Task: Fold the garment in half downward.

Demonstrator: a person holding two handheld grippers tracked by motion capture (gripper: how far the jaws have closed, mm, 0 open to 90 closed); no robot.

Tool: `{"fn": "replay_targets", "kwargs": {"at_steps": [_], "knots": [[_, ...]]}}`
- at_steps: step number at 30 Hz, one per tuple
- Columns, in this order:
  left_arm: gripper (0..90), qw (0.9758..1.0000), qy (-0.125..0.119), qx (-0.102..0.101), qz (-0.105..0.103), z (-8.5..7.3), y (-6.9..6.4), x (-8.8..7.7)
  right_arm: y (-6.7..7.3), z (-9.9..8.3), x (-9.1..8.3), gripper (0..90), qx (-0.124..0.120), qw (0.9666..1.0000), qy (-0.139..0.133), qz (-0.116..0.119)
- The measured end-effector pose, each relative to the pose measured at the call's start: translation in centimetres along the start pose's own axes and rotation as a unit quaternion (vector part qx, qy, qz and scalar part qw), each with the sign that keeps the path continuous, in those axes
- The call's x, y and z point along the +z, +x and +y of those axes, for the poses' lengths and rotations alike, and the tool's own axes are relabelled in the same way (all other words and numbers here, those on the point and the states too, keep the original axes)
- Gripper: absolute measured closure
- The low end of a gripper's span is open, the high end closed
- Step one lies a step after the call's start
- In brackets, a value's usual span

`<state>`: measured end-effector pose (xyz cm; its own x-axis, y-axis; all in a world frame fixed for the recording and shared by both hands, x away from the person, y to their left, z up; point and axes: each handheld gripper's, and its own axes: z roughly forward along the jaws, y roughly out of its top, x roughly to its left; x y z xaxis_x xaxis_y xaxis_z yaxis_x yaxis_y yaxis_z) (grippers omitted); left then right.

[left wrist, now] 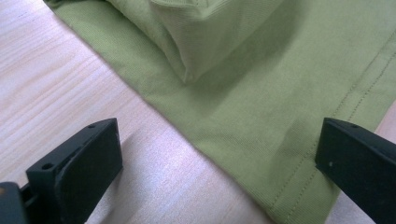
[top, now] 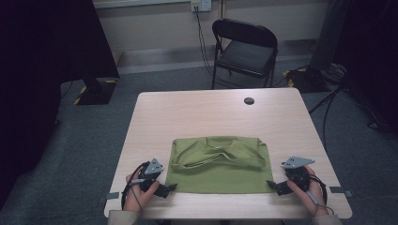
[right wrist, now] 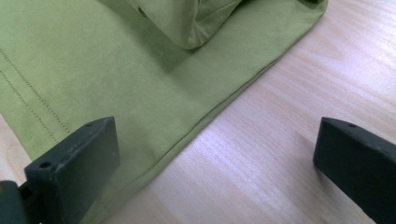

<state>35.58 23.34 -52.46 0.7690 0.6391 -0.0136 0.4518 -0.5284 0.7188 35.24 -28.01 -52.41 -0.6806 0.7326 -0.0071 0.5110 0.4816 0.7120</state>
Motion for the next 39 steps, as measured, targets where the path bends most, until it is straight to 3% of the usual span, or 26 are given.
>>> {"fn": "replay_targets", "kwargs": {"at_steps": [11,17,20,24,28,33,35,39], "knots": [[0.0,0.9999,-0.001,-0.009,0.006,0.0,-0.1,0.0,0.0,0.0,0.0,0.0,-0.001,1.0,0.0,0.002],[2.8,0.9993,-0.009,-0.036,-0.005,0.2,0.3,-0.3,-0.1,0.0,0.0,0.0,0.005,1.0,-0.002,0.004],[1.8,0.9986,-0.027,-0.045,-0.006,0.6,0.5,-1.0,-0.3,0.1,-0.2,2.0,0.016,0.9997,-0.009,0.017],[2.3,0.9981,-0.041,-0.044,-0.01,1.7,0.5,-1.9,-0.3,0.8,-0.7,1.6,0.004,0.9999,-0.012,0.01],[1.6,0.9959,-0.061,-0.062,-0.025,3.3,0.7,-2.2,-0.3,2.2,-1.2,1.5,0.0,0.9998,-0.016,0.009],[1.6,0.9944,-0.076,-0.067,-0.029,5.5,1.1,-2.0,-0.2,4.5,-1.3,1.8,-0.014,0.9994,-0.023,0.022],[1.6,0.9947,-0.078,-0.061,-0.027,6.9,1.5,-1.6,-0.1,5.6,-1.3,2.5,-0.019,0.9991,-0.028,0.026],[2.6,0.9948,-0.08,-0.053,-0.033,8.1,1.8,-1.0,-0.1,7.1,-0.9,2.7,-0.021,0.9985,-0.038,0.032]]}}
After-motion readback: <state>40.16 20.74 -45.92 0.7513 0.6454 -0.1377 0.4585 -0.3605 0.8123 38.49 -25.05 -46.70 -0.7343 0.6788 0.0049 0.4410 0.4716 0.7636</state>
